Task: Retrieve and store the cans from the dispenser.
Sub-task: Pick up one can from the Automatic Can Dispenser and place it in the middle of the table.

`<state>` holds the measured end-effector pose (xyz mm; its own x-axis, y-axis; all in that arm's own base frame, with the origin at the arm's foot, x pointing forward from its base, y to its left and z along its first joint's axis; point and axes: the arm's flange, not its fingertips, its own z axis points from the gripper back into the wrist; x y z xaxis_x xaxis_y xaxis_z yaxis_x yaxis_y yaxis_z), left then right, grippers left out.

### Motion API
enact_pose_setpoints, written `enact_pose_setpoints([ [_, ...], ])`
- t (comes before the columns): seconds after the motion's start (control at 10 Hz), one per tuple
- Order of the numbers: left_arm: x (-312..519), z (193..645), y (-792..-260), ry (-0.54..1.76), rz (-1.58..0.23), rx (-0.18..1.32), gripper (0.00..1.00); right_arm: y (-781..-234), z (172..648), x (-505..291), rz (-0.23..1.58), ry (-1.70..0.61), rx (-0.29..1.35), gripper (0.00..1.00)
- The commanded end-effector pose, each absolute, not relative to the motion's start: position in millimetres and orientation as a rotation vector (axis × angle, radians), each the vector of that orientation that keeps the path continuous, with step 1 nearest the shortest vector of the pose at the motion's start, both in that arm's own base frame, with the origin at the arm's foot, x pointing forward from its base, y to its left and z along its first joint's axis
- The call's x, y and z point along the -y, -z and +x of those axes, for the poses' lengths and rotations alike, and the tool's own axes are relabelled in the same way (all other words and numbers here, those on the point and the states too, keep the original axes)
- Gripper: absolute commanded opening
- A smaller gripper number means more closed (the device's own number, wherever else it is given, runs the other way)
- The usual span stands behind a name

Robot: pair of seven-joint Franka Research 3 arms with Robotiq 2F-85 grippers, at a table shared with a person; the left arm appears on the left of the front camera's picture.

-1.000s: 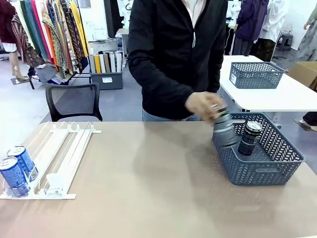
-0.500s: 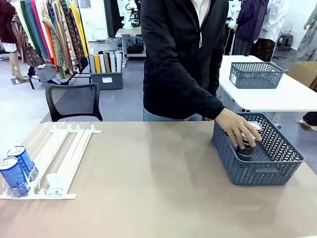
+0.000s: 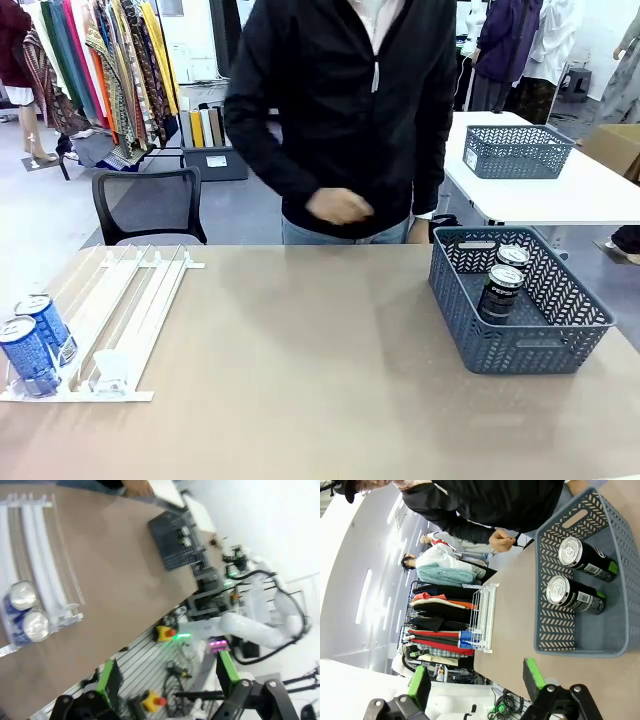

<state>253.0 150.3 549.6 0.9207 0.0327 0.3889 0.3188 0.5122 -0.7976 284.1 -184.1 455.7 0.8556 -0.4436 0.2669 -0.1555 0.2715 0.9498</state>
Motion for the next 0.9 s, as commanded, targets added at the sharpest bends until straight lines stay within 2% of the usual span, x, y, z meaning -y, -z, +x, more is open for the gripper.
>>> enact_pose_setpoints([
  [0.0, -126, 242, -541, 0.242, -0.701, 0.337, 1.0, -460, 287, 184, 1.32, 0.202, 0.572, 1.0],
  [0.2, -101, 235, -529, 0.307, -0.371, 0.372, 1.0, -460, 287, 184, 1.32, 0.202, 0.572, 1.0],
  [0.4, -70, 239, -519, 0.314, -0.174, 0.384, 1.0, -460, 287, 184, 1.32, 0.202, 0.572, 1.0],
  [0.8, -32, 273, -479, 0.316, -0.172, 0.288, 1.0, -460, 287, 184, 1.32, 0.202, 0.572, 1.0],
])
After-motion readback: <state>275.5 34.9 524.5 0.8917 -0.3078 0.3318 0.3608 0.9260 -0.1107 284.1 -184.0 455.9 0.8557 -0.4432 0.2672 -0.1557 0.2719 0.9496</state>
